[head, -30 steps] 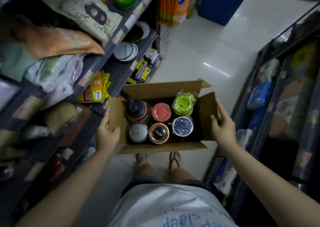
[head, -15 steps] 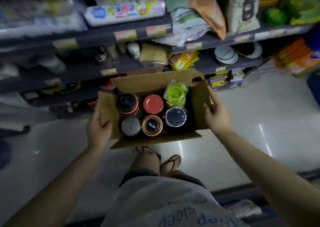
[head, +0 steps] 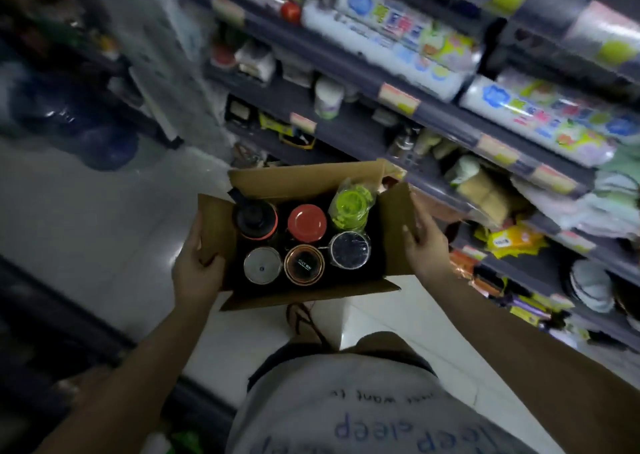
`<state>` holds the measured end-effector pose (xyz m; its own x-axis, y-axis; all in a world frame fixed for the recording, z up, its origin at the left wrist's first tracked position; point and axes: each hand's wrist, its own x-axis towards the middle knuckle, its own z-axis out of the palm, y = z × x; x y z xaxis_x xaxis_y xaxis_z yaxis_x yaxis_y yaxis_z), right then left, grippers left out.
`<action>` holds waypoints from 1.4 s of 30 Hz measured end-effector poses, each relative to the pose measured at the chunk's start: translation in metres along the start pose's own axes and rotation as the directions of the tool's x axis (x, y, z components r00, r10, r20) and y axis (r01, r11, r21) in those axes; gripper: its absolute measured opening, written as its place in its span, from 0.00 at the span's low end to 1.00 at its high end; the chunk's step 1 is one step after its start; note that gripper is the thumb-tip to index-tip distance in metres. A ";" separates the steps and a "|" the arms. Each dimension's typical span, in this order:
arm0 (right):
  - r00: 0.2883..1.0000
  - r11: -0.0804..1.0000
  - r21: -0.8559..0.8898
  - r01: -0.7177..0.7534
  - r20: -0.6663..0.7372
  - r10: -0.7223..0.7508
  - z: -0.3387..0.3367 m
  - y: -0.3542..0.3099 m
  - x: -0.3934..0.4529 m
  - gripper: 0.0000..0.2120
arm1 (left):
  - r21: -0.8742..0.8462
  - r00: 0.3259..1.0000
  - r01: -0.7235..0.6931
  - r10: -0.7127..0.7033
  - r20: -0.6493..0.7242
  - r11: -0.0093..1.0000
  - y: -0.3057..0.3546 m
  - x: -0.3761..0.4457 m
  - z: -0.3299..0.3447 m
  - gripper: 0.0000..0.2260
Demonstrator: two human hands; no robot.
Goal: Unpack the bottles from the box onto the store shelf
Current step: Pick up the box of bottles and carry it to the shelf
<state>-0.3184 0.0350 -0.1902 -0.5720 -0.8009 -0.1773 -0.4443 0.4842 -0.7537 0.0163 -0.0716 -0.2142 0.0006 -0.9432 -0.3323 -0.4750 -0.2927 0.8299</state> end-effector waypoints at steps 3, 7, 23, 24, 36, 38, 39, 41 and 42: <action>0.991 0.989 -0.111 0.100 0.102 -0.088 0.025 -0.023 0.024 0.28 | -0.120 0.997 0.061 -0.067 -0.048 0.991 -0.019 -0.006 -0.025 0.34; 0.951 0.950 -0.195 0.244 0.242 -0.194 0.061 -0.051 0.052 0.27 | -0.170 0.956 0.112 -0.153 -0.251 0.979 -0.030 -0.018 -0.039 0.35; 0.736 0.908 -0.061 0.414 0.610 -0.295 0.191 -0.080 0.134 0.28 | -0.338 0.716 0.268 -0.421 -0.557 0.902 -0.096 -0.007 -0.004 0.36; 0.732 0.909 -0.061 0.411 0.616 -0.290 0.199 -0.077 0.139 0.29 | -0.343 0.702 0.285 -0.439 -0.561 0.895 -0.102 -0.005 0.001 0.35; 0.626 0.884 -0.087 0.460 0.737 -0.253 0.323 0.032 0.183 0.28 | -0.275 0.638 0.465 -0.534 -0.555 0.841 -0.221 0.041 0.073 0.34; 0.643 0.901 -0.084 0.426 0.729 -0.236 0.346 0.058 0.184 0.28 | -0.234 0.608 0.503 -0.533 -0.589 0.832 -0.246 0.053 0.088 0.33; 0.650 0.902 -0.080 0.425 0.721 -0.242 0.358 0.074 0.186 0.28 | -0.220 0.593 0.512 -0.527 -0.608 0.830 -0.260 0.059 0.097 0.32; 0.655 0.912 -0.073 0.403 0.719 -0.232 0.384 0.109 0.191 0.28 | -0.209 0.597 0.497 -0.506 -0.622 0.842 -0.293 0.072 0.113 0.32; 0.659 0.923 -0.075 0.378 0.722 -0.211 0.398 0.128 0.194 0.28 | -0.205 0.608 0.490 -0.500 -0.617 0.847 -0.314 0.079 0.123 0.32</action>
<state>-0.2117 -0.1987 -0.5735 0.2149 -0.8844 -0.4144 -0.6782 0.1702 -0.7149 0.0573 -0.0346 -0.5556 0.7808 -0.5237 -0.3408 -0.2217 -0.7422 0.6324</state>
